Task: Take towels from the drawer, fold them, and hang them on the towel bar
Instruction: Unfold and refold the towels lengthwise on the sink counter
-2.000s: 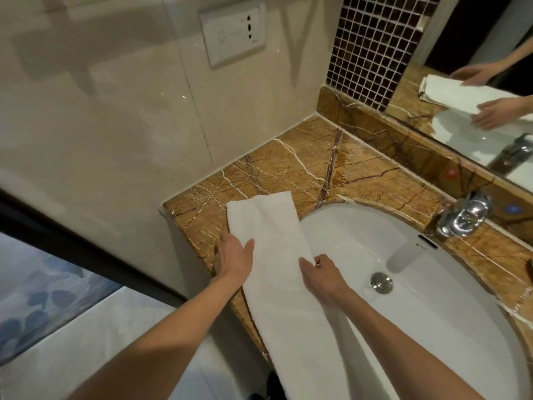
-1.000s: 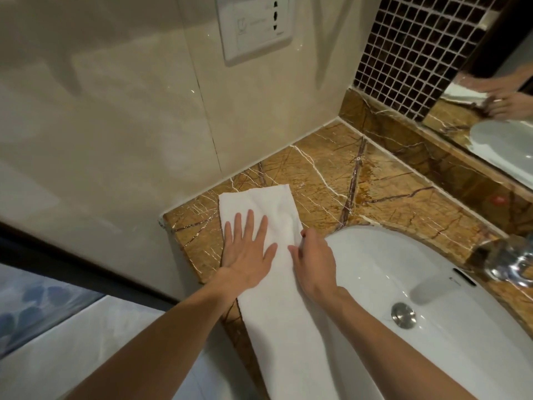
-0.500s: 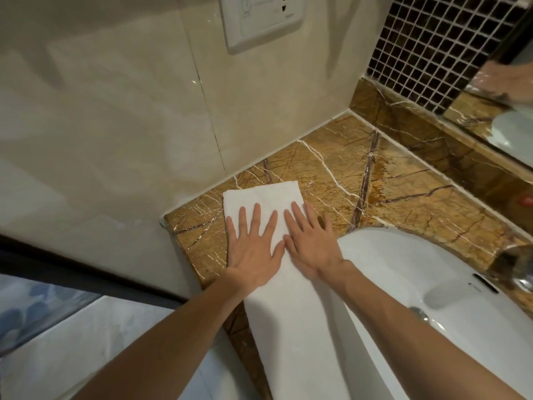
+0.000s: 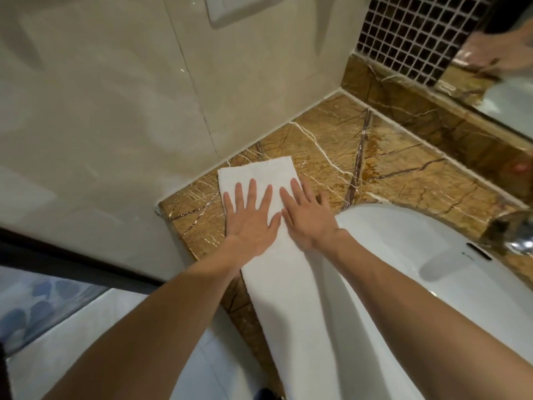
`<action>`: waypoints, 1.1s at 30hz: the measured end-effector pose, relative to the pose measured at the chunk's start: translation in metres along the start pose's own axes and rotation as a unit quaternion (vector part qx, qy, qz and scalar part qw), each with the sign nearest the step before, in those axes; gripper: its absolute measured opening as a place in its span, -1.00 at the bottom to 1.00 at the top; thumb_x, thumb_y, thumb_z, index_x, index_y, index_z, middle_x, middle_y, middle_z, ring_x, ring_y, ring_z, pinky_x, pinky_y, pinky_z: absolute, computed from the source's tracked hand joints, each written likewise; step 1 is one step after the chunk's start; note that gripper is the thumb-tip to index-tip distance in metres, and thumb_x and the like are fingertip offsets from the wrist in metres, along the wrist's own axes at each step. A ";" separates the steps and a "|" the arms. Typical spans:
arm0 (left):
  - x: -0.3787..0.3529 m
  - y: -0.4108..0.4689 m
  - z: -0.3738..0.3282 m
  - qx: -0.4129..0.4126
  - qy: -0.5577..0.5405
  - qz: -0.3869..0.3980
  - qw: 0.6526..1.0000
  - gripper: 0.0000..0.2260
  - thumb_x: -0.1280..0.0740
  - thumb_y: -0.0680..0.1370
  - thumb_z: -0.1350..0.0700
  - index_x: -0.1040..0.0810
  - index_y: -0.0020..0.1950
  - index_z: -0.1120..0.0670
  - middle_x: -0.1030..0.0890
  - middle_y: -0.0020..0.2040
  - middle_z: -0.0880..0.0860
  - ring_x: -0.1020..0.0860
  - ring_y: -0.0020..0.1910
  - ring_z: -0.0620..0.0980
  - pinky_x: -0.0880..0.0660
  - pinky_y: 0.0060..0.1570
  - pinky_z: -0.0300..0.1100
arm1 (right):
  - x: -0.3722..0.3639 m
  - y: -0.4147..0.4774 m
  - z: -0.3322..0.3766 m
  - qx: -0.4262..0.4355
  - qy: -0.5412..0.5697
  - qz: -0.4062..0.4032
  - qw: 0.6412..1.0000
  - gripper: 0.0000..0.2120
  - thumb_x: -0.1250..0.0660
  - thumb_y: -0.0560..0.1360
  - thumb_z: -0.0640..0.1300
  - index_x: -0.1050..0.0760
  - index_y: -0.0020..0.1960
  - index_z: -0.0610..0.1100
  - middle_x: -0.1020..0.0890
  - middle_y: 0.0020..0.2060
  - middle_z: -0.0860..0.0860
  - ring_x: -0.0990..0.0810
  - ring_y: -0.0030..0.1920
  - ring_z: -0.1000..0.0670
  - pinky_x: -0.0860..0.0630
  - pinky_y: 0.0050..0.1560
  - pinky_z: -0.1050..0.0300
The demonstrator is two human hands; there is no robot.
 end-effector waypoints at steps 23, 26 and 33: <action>0.083 -0.212 -0.361 -0.450 -0.053 -0.014 0.891 -0.58 -0.02 0.62 -0.05 -0.28 0.44 0.09 -0.25 0.48 0.12 -0.22 0.43 0.12 -0.17 0.37 0.05 | 0.026 -0.415 -0.199 -0.343 0.043 -0.075 0.935 -0.38 -0.16 0.59 -0.13 0.04 0.56 -0.07 -0.15 0.52 -0.16 -0.11 0.51 -0.17 -0.19 0.42 -0.14; 0.073 -0.258 -0.416 -0.499 -0.061 0.028 0.864 -0.57 -0.02 0.63 -0.04 -0.25 0.46 0.08 -0.25 0.49 0.11 -0.22 0.44 0.12 -0.17 0.37 0.05 | 0.021 -0.481 -0.222 -0.387 0.067 -0.080 0.916 -0.38 -0.18 0.58 -0.11 0.01 0.55 -0.01 -0.27 0.47 -0.10 -0.24 0.45 -0.15 -0.27 0.37 -0.15; 0.040 -0.342 -0.516 -0.516 -0.069 0.103 0.848 -0.58 -0.06 0.62 -0.05 -0.28 0.42 0.13 -0.33 0.42 0.15 -0.33 0.34 0.17 -0.29 0.29 0.09 | -0.021 -0.613 -0.281 -0.464 0.050 -0.014 0.885 -0.47 -0.10 0.59 -0.09 -0.09 0.53 -0.06 -0.33 0.42 -0.16 -0.31 0.39 -0.19 -0.26 0.34 -0.12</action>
Point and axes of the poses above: each hand's wrist, its own y-axis towards the middle knuckle, its own x-axis out of the back of the hand, z = x × y, the point moved 9 cm from there along y, towards the middle knuckle
